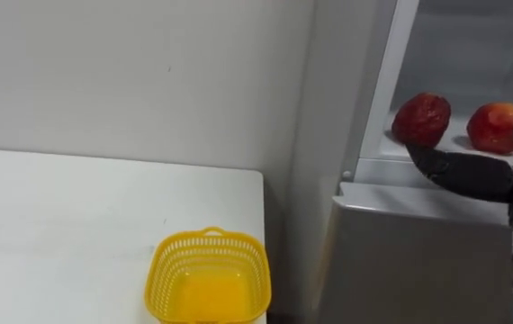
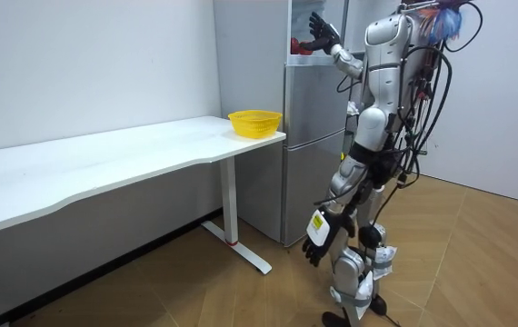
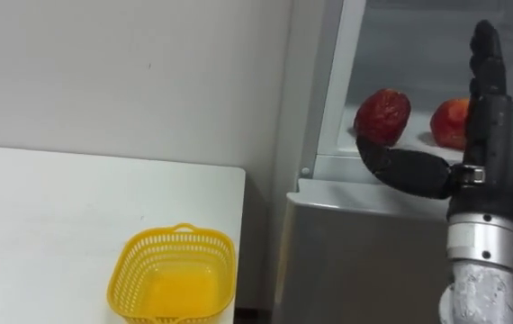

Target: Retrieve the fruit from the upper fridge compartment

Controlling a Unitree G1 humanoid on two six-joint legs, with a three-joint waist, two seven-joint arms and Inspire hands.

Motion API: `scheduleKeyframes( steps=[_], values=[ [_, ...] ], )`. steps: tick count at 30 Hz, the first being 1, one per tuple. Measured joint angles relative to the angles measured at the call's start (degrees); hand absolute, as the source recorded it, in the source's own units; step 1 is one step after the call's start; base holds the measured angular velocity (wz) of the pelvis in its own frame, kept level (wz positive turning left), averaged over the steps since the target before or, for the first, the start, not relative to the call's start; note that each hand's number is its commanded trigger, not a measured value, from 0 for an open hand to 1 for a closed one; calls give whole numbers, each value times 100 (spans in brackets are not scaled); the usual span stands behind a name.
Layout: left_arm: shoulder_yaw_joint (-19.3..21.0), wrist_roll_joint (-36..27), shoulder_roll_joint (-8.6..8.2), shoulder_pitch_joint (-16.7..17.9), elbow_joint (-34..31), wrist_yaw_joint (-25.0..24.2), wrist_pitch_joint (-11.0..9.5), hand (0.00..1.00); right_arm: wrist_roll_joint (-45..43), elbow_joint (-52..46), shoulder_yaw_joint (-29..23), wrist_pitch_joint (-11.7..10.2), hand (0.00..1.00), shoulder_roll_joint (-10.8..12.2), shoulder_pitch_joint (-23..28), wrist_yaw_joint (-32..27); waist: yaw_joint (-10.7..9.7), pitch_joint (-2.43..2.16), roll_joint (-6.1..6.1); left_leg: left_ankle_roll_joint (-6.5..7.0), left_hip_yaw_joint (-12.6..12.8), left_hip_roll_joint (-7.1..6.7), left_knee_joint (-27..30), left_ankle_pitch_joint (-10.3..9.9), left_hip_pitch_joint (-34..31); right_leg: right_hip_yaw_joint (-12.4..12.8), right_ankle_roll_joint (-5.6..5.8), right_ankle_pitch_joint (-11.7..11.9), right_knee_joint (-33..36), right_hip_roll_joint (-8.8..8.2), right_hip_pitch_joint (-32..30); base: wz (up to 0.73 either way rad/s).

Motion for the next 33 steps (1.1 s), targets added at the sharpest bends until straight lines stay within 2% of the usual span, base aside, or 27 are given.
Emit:
scheduleKeyframes(
  steps=[8, 9, 11, 16, 20, 26, 28, 33],
  values=[
    [4, -4, 11, -27, -5, -103, -7, 0, 154, 710, -1, 28, 0, -141, -483, 29, 36, -25, -42, 12, -143, -37, 3, 34, 1, -129, 3, -2, -4, -37, 55, 9],
    [3, -4, 12, -27, -4, -122, -7, 0, 150, 773, -1, 35, 0, -146, -544, 49, 38, -17, -59, 15, -160, -46, 2, 42, -1, -149, 4, -2, -4, -46, 61, 8],
    [4, -4, 32, -37, -5, -128, -7, 0, 148, 818, 1, 35, 0, -154, -552, 79, 47, 3, -100, 19, -176, -53, 2, 52, -6, -181, 4, -3, -4, -55, 66, 6],
    [149, 0, 68, -19, -5, -236, -6, 0, 124, 944, 0, 54, 0, -186, -553, 192, 82, -19, -148, 29, -252, -59, 7, 58, -30, -210, 5, -3, 6, -74, 70, 6],
    [198, 6, 116, -6, -7, -323, -6, 0, 123, 1148, 0, 63, 0, -214, -644, 196, 96, -18, -145, 30, -269, -72, 19, 59, -52, -220, 5, -2, 9, -73, 71, 0],
    [300, 16, 158, 11, -34, -528, -5, 0, -58, 1310, 0, 98, 0, -647, -826, 233, 153, -17, -132, 29, -290, -76, 73, 59, -117, -215, 4, -2, 24, -71, 33, 1],
    [296, 28, 172, 10, -37, -545, -4, 0, -70, 1333, 4, 98, 0, -771, -1022, 257, 179, -19, -137, 19, -289, -82, 49, 70, -124, -206, 4, -2, 34, -69, 8, 0],
    [286, 27, 202, 12, -33, -541, -4, 0, -66, 1466, 36, 96, 0, -835, -1246, 253, 197, -40, -200, 14, -297, -79, 69, 76, -96, -209, 4, -2, 27, -63, 35, 0]
  ],
)
